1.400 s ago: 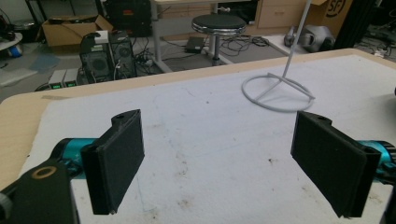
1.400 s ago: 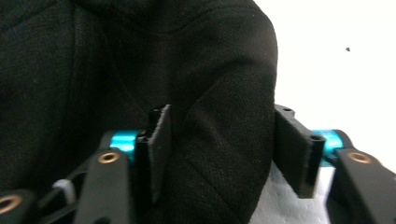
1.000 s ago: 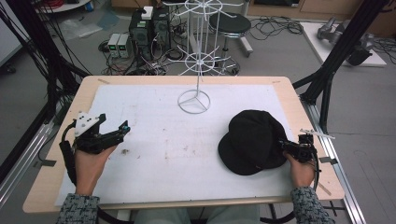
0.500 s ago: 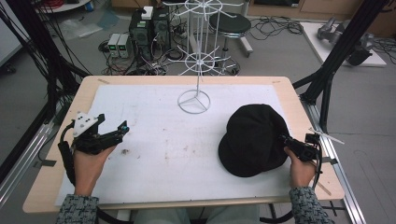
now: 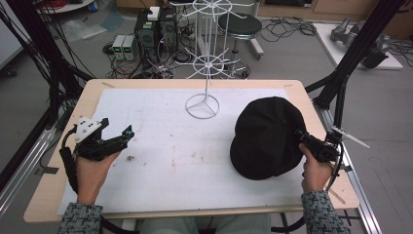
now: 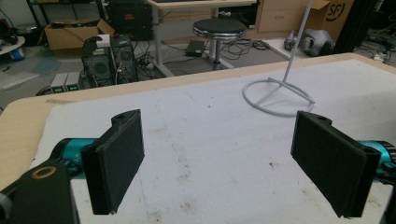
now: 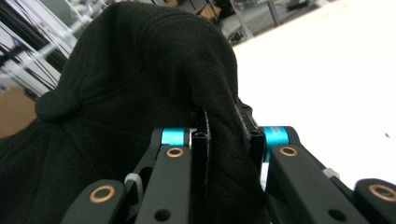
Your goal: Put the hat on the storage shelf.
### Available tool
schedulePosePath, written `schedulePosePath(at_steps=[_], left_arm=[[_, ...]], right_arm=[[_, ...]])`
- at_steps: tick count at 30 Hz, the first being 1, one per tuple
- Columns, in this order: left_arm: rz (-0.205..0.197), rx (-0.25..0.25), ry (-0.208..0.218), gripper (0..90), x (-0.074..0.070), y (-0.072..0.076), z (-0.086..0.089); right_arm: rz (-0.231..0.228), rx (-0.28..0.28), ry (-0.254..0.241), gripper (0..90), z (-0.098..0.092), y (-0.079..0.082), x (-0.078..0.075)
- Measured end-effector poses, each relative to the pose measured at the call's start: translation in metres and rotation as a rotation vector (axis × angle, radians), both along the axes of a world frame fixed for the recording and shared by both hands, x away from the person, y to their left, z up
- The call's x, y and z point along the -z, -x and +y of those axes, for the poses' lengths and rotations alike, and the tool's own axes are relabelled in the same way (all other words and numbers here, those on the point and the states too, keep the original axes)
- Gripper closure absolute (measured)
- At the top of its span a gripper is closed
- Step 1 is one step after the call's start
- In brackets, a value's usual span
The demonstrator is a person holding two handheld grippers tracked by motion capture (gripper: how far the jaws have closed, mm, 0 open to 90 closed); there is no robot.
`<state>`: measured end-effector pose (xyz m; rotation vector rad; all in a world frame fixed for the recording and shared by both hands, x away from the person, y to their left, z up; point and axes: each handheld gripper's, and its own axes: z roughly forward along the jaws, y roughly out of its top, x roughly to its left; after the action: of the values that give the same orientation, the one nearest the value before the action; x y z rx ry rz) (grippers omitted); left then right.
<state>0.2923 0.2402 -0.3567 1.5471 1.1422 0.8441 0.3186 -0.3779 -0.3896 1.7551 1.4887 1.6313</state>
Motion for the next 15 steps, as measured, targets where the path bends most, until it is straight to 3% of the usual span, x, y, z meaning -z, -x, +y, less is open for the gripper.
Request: schedulePosePath(at_steps=[6, 15], left_arm=[[-0.001, 0.000, 0.002, 17.4, -0.001, 0.000, 0.001], [-0.001, 0.004, 0.002, 17.4, -0.001, 0.000, 0.001]], right_arm=[[-0.061, -0.013, -0.038, 79.4, 0.004, -0.002, -0.026], [-0.132, -0.061, -0.028, 79.4, 0.016, -0.007, -0.082]])
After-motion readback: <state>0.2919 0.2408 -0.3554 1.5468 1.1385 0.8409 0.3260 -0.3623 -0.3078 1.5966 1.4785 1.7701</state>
